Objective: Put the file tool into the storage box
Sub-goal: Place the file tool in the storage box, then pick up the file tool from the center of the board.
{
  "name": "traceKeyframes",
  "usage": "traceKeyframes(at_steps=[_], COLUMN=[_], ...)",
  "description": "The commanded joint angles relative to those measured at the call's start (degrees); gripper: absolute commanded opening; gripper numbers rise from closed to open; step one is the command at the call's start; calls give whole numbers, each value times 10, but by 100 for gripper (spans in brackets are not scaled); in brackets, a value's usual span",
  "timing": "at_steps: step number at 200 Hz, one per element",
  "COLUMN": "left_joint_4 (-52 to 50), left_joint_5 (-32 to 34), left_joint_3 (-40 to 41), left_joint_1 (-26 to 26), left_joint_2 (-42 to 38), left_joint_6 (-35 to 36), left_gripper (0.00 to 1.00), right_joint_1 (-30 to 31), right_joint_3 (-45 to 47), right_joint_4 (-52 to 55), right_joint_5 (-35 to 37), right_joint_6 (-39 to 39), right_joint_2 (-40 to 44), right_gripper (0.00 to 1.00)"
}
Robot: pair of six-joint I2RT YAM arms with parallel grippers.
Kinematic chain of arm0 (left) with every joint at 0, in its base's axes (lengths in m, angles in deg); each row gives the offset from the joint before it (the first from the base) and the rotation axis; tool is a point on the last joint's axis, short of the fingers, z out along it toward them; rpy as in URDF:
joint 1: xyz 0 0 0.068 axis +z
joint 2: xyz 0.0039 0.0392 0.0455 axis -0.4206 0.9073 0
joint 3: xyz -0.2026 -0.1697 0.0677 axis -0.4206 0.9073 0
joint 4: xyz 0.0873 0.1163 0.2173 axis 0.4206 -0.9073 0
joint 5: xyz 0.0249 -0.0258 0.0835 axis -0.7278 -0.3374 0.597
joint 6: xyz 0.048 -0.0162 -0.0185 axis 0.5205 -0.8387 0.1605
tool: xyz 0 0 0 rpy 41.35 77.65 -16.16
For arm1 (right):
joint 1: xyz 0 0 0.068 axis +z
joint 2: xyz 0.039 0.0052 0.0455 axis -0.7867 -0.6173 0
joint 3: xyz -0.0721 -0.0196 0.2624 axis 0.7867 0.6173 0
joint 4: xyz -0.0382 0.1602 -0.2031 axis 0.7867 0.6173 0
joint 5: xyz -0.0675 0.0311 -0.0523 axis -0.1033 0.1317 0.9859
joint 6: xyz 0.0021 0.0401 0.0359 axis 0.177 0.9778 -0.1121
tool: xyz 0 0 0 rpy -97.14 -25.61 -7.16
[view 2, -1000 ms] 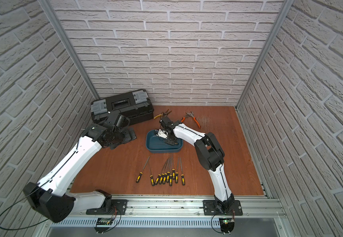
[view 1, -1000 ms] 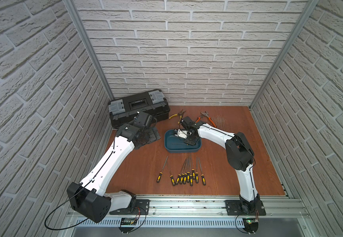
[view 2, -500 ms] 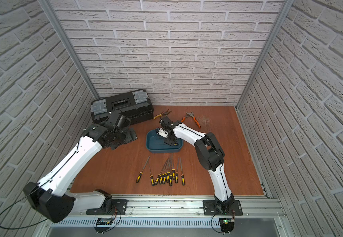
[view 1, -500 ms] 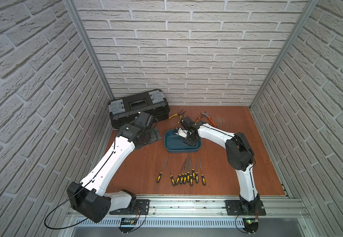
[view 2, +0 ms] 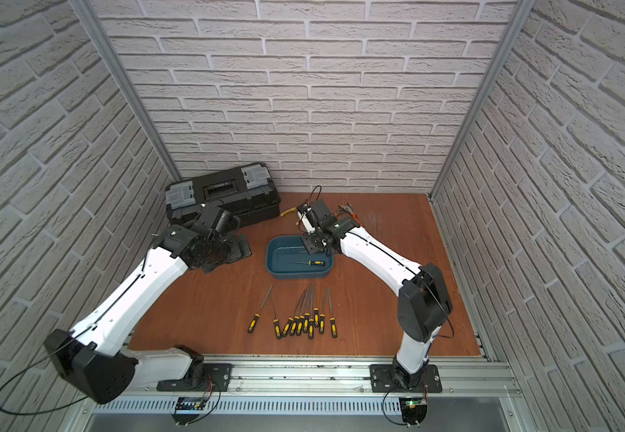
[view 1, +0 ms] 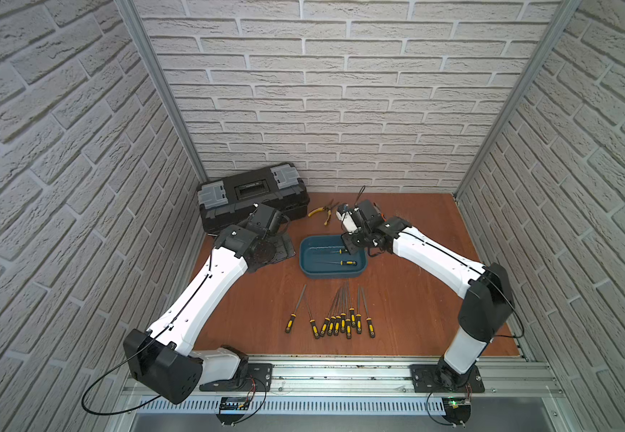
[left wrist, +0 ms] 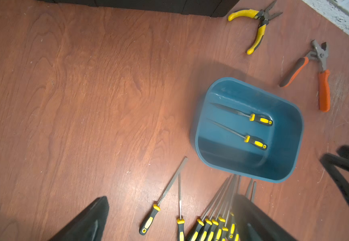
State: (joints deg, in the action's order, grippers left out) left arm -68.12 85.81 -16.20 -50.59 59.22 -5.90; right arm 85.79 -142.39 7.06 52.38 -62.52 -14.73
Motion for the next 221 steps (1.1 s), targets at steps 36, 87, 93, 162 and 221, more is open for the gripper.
traceKeyframes(at_steps=[36,87,93,162,221], left_joint_4=[-2,17,23,42,47], left_joint_5=[-18,-29,-31,-55,-32], left_joint_3=[28,97,106,111,77], left_joint_1=[-9,-24,-25,-50,-68], left_joint_2=[-36,-81,-87,-58,-26], left_joint_6=[21,-4,-9,-29,-35], left_gripper=[98,98,98,98,98], right_joint_1=[19,63,67,103,119], right_joint_3=[145,311,332,449,434], right_joint_4=[37,68,67,35,22], right_joint_5=[-3,-17,-26,-81,-81], right_joint_6=[234,320,326,336,303], right_joint_2=[144,313,330,337,253], right_gripper=[36,42,42,47,46])
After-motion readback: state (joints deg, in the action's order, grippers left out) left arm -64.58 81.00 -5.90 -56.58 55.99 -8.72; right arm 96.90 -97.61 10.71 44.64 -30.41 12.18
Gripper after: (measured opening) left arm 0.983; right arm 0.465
